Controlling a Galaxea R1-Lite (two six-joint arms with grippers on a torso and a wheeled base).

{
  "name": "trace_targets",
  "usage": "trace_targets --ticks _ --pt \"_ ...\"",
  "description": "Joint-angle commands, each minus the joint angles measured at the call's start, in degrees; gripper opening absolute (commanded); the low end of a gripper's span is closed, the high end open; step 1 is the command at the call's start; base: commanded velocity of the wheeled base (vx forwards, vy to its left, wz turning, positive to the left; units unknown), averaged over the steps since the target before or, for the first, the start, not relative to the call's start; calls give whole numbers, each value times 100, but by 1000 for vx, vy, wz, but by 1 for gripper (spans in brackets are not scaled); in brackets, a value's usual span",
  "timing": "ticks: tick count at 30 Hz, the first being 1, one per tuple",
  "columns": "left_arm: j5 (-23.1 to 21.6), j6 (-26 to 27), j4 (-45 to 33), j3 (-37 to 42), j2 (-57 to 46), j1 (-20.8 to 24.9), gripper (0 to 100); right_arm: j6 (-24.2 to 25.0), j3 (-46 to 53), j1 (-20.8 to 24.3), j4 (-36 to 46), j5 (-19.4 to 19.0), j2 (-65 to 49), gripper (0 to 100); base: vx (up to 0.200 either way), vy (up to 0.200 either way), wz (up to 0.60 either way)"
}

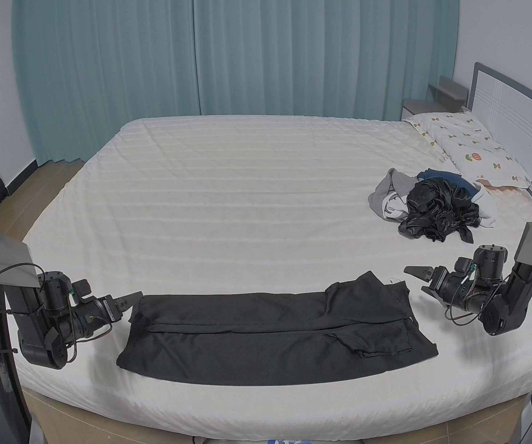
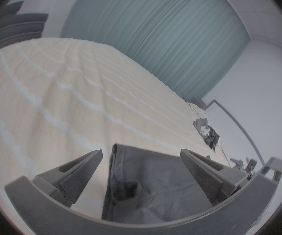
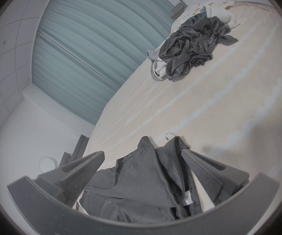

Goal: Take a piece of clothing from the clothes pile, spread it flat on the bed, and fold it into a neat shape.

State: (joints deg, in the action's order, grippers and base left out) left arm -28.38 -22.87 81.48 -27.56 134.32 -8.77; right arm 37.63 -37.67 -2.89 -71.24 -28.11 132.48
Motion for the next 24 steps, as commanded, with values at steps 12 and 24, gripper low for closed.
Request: trace_targets --ticks 12,24 --pt "746 -1967 -1715 -1709 -99 455 100 429 -1296 350 998 34 446 100 0 0 0" --pt "667 -2195 -1926 -2069 174 472 100 456 -1006 183 1033 43 428 100 0 0 0"
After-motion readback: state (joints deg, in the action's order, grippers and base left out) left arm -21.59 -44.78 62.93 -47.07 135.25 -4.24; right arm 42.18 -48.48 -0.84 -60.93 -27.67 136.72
